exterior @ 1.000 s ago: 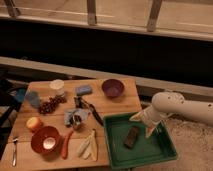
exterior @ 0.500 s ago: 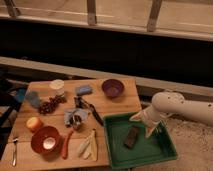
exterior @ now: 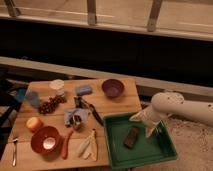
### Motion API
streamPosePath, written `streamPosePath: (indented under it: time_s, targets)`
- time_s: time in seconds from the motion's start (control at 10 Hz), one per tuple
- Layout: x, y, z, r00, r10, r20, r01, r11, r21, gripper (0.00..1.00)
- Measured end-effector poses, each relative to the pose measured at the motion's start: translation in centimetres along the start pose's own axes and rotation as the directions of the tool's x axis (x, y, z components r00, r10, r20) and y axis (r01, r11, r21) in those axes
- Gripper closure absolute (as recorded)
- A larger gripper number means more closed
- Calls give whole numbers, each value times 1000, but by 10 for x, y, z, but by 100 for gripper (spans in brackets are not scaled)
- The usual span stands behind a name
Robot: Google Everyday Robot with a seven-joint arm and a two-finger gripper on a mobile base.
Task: Wipe purple bowl with towel
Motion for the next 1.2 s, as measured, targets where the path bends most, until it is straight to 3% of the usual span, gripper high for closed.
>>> streamPosePath:
  time_s: [0.2,0.4,0.7,0.9,1.2]
  targets:
    - [13,24,-15,997,-64,47,64,998,-8,27]
    - [43,73,-37,979,-171,109,173,985,-10,27]
    - [83,132,-50,954,-273,127,275,961,-2,27]
    - [91,141,-53,948,-291,126,293,956,-1,27]
    - [89,138,-52,950,-286,125,288,958,7,27]
